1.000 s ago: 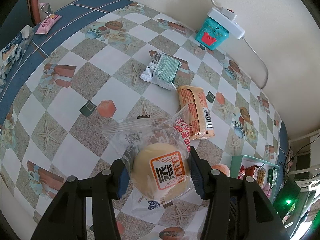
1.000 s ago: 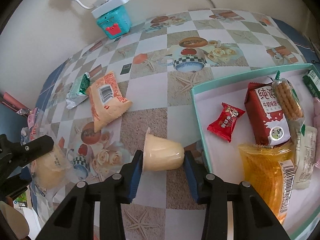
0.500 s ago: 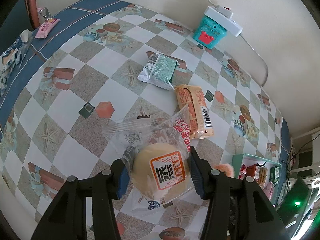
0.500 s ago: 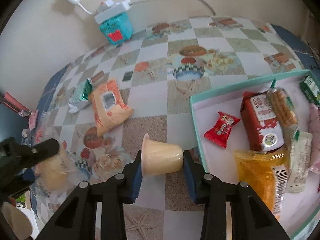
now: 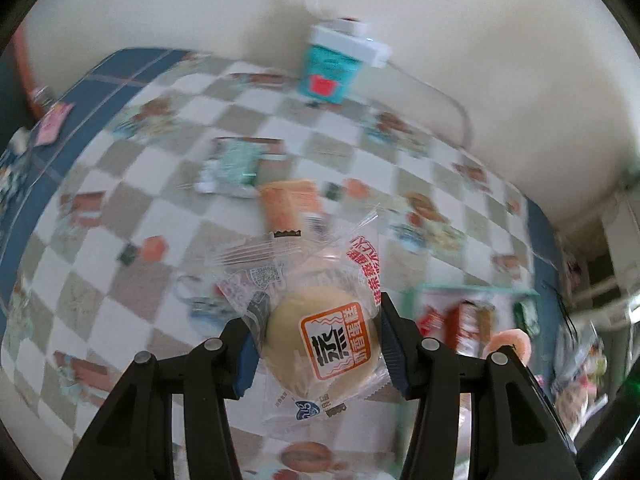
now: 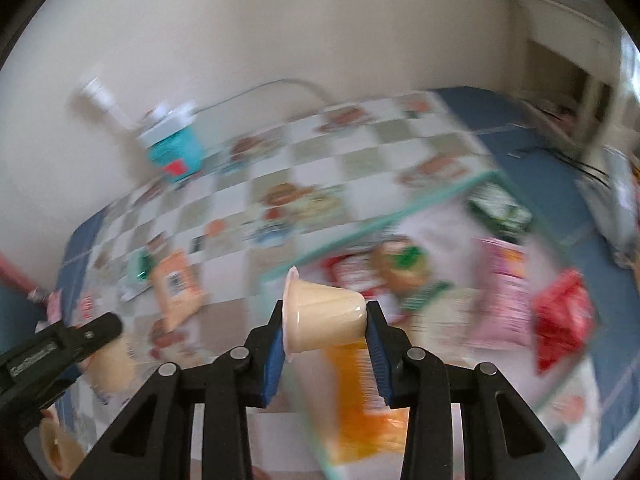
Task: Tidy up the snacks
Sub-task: 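Lift both snacks and carry them over the white tray, then open both tools to drop the pudding cup and bun into the tray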
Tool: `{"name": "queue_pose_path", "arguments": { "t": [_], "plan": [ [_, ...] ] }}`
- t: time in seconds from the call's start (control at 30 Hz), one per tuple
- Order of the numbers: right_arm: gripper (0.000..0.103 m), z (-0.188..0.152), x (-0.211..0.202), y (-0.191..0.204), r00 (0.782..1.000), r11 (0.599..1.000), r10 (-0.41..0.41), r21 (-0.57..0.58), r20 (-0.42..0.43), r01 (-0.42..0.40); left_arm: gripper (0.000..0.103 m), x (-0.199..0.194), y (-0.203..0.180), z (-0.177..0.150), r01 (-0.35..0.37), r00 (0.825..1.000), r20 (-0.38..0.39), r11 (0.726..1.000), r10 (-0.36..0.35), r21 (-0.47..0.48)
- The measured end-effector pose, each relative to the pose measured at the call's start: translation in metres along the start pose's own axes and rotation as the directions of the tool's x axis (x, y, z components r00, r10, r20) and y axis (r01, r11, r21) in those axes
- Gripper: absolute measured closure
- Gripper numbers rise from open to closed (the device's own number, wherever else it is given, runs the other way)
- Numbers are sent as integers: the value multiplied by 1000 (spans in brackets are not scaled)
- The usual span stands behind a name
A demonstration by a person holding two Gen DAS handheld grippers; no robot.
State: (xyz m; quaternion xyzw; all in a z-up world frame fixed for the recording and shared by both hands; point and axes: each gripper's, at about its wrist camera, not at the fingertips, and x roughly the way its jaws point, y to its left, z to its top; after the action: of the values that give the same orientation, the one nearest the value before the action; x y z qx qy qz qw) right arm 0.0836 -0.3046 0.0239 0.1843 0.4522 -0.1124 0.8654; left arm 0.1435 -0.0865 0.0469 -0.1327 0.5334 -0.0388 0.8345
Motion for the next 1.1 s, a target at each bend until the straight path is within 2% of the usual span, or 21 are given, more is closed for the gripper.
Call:
{"name": "queue_pose_path", "arguments": {
  "t": [0.13,0.33,0.7,0.87,0.9,0.97,1.03,1.1],
  "plan": [
    [64,2,-13,-42,995,991,-99,87,12,97,49,5,-45,-13,83,996,-42,991,-79,104],
    [63,-3,-25,-86,988,974,-155,168,7,151,49,17,-101,-35,148,988,-85,958,-131,247],
    [63,-22,11,-117,976,957,-163,218,-145,192,49,61,-115,-34,67,996,-82,955,-45,289],
    [63,-29,18,-123,971,951,-155,237,-184,197,49,69,-122,-36,77,995,-85,949,-54,306],
    [63,-29,18,-123,970,950,-154,241,-185,197,47,70,-124,-37,78,995,-80,947,-56,311],
    [62,-29,19,-124,970,948,-152,248,-191,198,25,70,-127,-38,79,995,-79,945,-57,318],
    [62,-30,20,-124,968,947,-151,253,-199,199,20,69,-128,-38,89,995,-74,942,-68,324],
    [62,-29,21,-122,968,947,-149,252,-200,198,20,67,-127,-38,87,995,-74,943,-67,322]
  ]
}}
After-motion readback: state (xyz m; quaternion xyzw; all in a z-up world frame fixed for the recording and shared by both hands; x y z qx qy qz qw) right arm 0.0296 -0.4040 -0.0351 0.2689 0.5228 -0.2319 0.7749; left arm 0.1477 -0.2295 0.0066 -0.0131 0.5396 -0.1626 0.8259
